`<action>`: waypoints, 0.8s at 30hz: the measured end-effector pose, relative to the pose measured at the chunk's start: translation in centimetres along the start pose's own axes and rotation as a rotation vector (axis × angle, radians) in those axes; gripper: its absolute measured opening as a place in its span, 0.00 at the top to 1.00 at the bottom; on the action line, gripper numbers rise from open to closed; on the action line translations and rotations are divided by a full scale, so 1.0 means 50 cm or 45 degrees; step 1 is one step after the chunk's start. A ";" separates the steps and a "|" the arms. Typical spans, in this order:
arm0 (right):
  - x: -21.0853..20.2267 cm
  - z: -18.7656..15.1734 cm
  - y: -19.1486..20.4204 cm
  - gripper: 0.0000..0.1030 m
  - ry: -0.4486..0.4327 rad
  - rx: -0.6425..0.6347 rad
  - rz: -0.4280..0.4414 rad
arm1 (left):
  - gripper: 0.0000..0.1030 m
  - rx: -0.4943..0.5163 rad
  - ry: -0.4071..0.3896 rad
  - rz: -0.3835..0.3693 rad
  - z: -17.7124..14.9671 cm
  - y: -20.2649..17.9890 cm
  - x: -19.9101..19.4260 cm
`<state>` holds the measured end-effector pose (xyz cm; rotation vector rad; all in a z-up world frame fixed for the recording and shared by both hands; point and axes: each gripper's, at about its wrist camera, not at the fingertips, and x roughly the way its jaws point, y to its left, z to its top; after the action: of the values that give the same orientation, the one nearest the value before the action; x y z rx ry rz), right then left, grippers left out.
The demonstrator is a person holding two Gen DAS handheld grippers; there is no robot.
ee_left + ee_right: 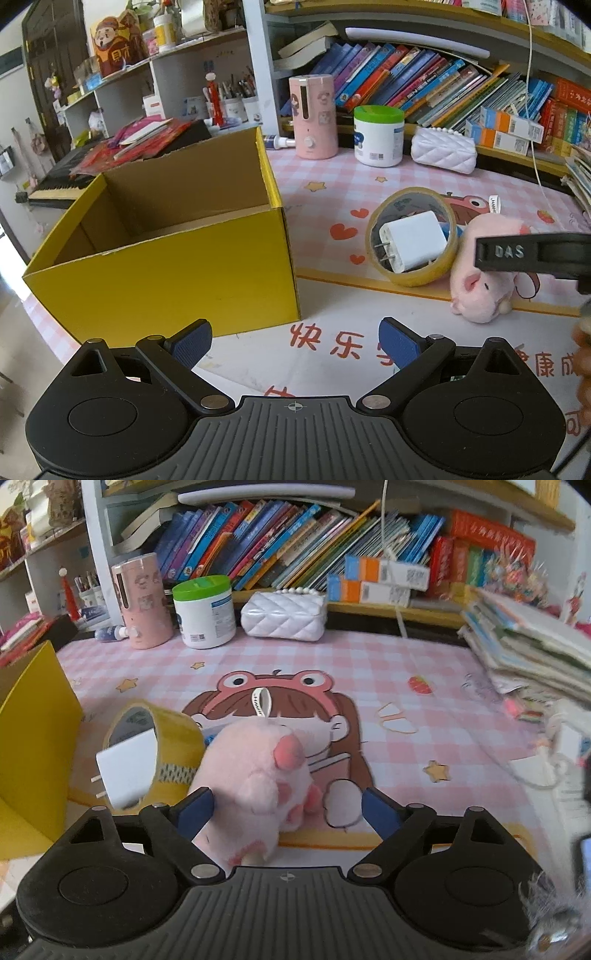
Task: Organize objects
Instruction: 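Lower the right gripper onto the pink plush pig and close it, then grasp the tape roll rim with the left gripper while the right holds the pig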
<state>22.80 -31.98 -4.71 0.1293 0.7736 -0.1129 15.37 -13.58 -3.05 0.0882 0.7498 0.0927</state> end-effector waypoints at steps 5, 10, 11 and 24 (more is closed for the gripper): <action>0.032 0.012 -0.006 0.24 0.033 0.057 0.114 | 0.05 -0.006 -0.004 0.001 -0.002 -0.002 -0.004; 0.035 0.015 -0.011 0.49 0.038 0.088 0.206 | 0.05 -0.004 -0.016 -0.007 0.003 -0.008 -0.007; 0.031 0.015 -0.014 0.51 0.033 0.085 0.215 | 0.05 -0.001 -0.019 -0.013 0.005 -0.012 -0.007; -0.050 0.002 -0.105 0.78 -0.012 0.103 0.100 | 0.05 0.075 -0.076 -0.189 0.032 -0.101 0.005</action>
<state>20.29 -37.04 -3.30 0.2357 0.7535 -0.0705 16.91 -18.65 -2.65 0.0904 0.6975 -0.0731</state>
